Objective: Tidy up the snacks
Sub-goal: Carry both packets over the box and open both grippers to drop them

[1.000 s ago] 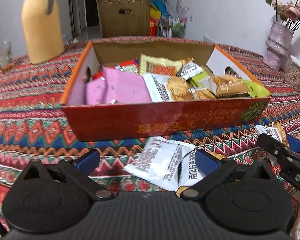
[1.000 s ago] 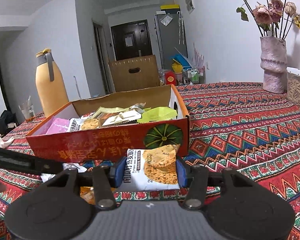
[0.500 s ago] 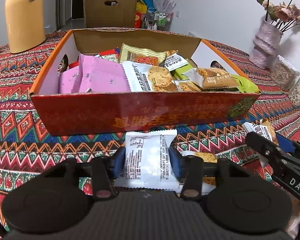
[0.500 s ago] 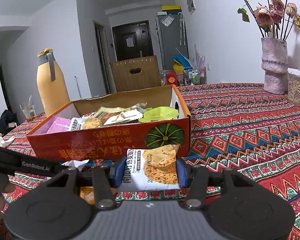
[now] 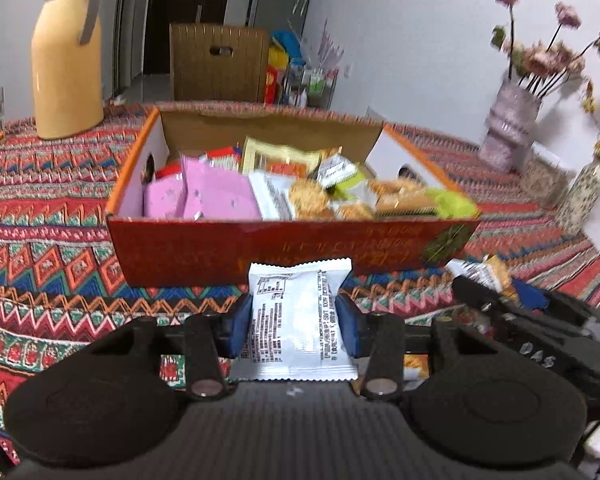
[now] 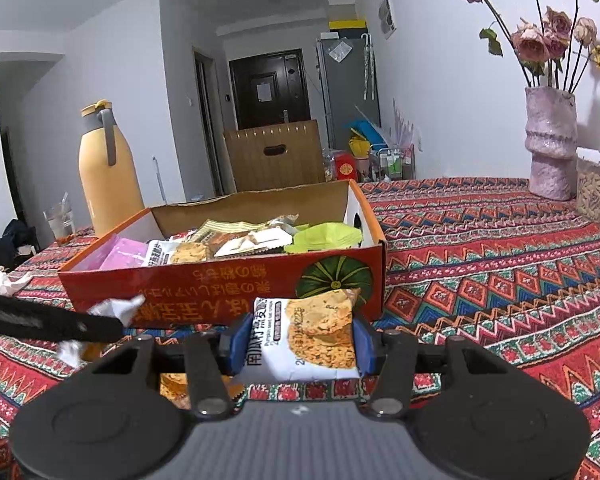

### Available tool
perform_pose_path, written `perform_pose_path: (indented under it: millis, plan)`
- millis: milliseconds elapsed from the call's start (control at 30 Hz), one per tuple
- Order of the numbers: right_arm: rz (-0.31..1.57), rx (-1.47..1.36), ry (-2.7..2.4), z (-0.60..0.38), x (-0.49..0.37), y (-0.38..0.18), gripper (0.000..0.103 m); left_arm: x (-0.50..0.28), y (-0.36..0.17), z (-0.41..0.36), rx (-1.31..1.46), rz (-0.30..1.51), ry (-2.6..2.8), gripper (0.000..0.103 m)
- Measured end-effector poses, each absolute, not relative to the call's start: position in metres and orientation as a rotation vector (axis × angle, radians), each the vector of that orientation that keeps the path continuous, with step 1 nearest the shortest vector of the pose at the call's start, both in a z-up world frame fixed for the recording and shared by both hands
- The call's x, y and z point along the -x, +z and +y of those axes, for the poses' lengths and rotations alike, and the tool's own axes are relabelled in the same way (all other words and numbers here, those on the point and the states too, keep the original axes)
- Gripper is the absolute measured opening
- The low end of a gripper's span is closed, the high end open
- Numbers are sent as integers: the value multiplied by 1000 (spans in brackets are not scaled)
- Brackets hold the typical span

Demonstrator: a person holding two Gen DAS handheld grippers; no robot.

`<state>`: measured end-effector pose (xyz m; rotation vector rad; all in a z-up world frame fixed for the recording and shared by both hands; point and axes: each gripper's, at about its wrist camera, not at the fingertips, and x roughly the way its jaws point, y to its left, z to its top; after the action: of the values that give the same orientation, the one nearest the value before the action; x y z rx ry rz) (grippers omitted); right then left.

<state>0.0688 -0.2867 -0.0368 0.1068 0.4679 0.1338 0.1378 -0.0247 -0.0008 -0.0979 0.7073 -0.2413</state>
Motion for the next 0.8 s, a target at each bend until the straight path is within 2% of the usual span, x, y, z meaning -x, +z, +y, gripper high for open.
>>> perform_pose_path:
  millis: [367,800]
  plan:
    - [373,-95,152,-284,-66,1,51,-133,43,-22,130,556,-227,45]
    - [325,-65,148,-268,-118,35,51,-165,70,-23,147,456,-157,45]
